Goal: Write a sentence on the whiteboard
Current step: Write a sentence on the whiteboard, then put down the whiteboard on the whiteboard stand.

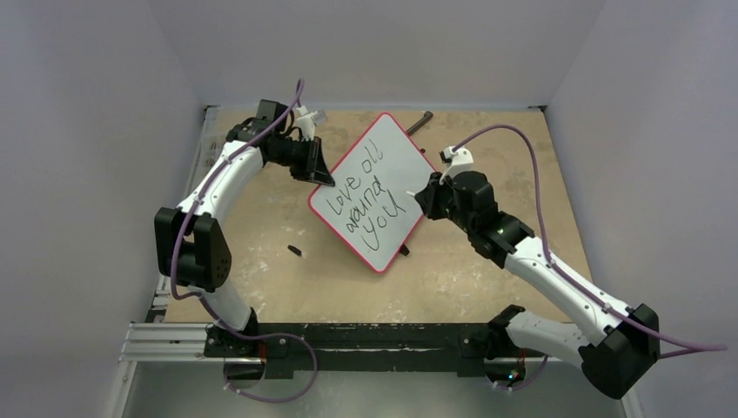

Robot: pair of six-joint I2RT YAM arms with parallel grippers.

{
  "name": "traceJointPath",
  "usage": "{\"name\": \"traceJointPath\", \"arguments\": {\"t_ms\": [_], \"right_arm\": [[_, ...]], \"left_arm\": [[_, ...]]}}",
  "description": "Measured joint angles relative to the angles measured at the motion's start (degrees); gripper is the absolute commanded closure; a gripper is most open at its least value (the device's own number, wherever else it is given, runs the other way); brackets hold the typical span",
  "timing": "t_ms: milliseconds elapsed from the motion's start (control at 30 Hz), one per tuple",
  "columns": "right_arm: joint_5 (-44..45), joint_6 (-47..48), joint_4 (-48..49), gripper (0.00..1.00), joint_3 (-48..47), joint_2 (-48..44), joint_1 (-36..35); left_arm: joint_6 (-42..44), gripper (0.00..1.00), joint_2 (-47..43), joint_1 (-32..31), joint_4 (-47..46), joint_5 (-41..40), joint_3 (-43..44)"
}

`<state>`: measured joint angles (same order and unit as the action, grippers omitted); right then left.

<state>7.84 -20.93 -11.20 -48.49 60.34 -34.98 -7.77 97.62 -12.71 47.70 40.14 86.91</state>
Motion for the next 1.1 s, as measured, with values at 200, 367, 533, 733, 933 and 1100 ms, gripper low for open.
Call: {"name": "traceJointPath", "arguments": {"t_ms": [200,367,533,733,933,1100], "right_arm": [[-0.3,-0.1,0.0,1.0,0.0,-0.7,0.0],[-1.4,-0.1,0.0,1.0,0.0,-0.7,0.0],[-1.7,-0.5,0.1,1.0,0.0,-0.6,0.0],[-2.4,-0.5,0.3,1.0,0.0,-0.1,0.0],[-2.9,-0.5,0.5,1.0,0.0,0.4,0.0],[-2.9,-0.5,0.5,1.0,0.0,0.5,0.0]], "left_arm": [[1.1,0.83,0.7,0.0,0.3,-1.5,0.0],[1.7,0.78,1.4,0.0,0.6,-3.7,0.0],[2.4,0.75,1.7,-0.1,0.9,-4.7,0.0],[2.4,0.69,1.7,-0.1,0.8,-4.6,0.0],[2.3,0.61,1.6,-0.1,0.8,-4.4,0.0],[2.2,0.53,1.3,-0.1,0.8,-4.4,0.0]]}}
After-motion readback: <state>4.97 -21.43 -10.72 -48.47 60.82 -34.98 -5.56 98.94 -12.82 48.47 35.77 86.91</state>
